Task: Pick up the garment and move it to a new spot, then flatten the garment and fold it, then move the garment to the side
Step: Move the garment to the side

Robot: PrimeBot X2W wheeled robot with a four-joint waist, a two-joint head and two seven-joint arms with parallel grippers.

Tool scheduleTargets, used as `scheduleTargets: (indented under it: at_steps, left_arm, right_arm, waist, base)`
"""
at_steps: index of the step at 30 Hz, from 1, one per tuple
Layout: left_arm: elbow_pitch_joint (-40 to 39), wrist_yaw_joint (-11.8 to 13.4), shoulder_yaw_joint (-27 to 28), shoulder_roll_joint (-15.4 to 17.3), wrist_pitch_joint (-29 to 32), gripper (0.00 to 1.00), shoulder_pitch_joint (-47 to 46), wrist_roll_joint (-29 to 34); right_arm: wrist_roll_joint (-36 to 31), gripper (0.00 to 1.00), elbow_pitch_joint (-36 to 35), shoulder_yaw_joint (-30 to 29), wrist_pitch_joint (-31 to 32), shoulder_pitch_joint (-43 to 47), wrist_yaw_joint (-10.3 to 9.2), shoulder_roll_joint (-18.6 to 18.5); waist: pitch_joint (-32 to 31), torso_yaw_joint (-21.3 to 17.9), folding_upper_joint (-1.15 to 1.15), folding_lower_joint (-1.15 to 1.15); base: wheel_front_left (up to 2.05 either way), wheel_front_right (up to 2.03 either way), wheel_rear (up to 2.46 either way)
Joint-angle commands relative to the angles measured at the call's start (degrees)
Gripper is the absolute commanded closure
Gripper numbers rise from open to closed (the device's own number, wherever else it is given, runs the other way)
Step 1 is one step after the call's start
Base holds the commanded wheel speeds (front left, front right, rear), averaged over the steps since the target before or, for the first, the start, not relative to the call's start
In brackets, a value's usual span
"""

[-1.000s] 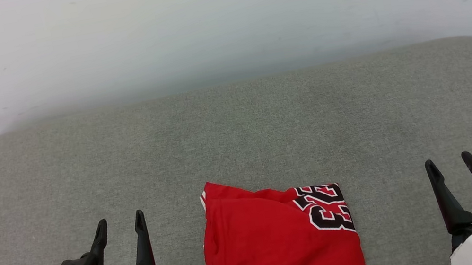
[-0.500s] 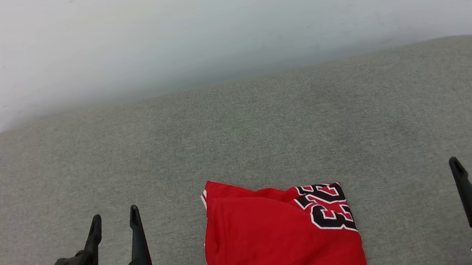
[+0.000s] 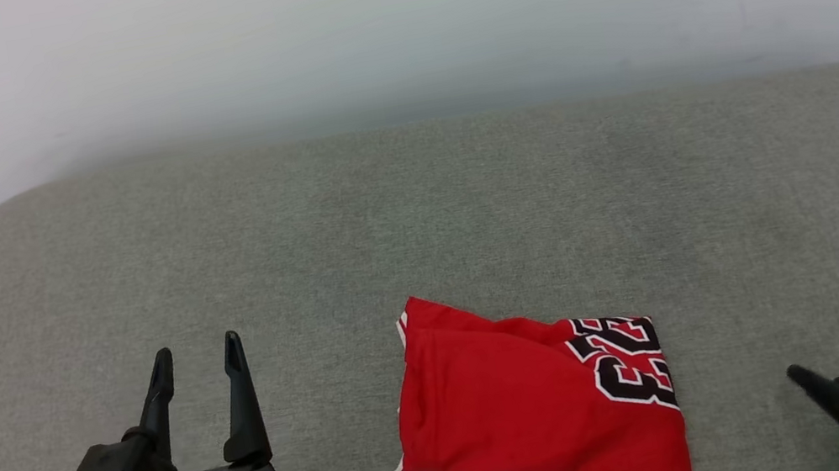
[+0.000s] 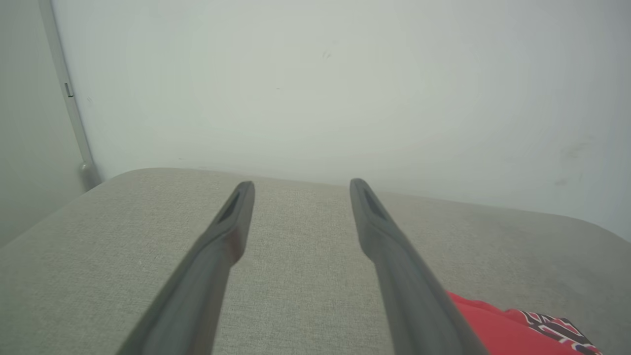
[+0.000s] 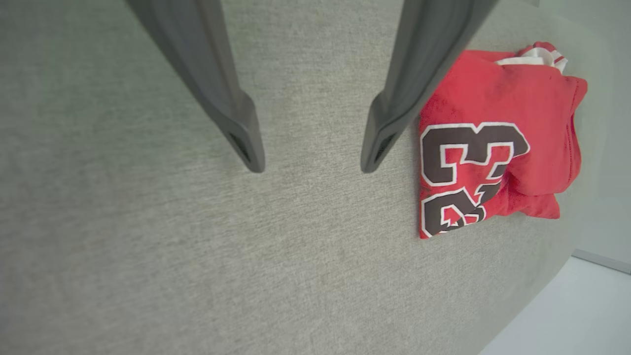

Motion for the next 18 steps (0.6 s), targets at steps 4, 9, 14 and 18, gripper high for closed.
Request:
scheduleTargets:
  at_steps: [4, 9, 14, 18]
  left_arm:
    - [-0.62, -1.77, 1.54, -1.35, -0.2, 0.0, -1.51, 2.52]
    - [0.13, -3.16, 2.17, -2.44, -0.2, 0.0, -2.3, 3.56]
    - [0.94, -4.01, 2.77, -3.15, -0.2, 0.0, -2.05, 4.41]
    - [1.57, -4.35, 3.09, -3.26, -0.2, 0.0, -1.14, 4.9]
  right_arm:
    - [11.06, 0.0, 4.95, 6.6, 5.8, -4.39, 0.0, 2.63]
    - [19.94, 0.0, 7.86, 11.38, 5.84, -5.86, -0.01, 2.46]
    - [25.48, 1.0, 9.95, 15.07, 4.26, -6.65, -0.01, 1.23]
    - [28.22, 1.0, 9.71, 17.95, 1.83, -7.48, 0.0, -0.61]
  waist:
    - [3.03, 3.42, 0.0, 0.0]
    - [4.31, 5.19, 0.0, 0.0]
    - [4.27, 6.13, 0.0, 0.0]
    - [3.25, 5.94, 0.0, 0.0]
  base:
    - [0.0, 0.0, 0.0]
    - [0.0, 0.0, 0.0]
    - [0.0, 0.0, 0.0]
    - [0.0, 0.0, 0.0]
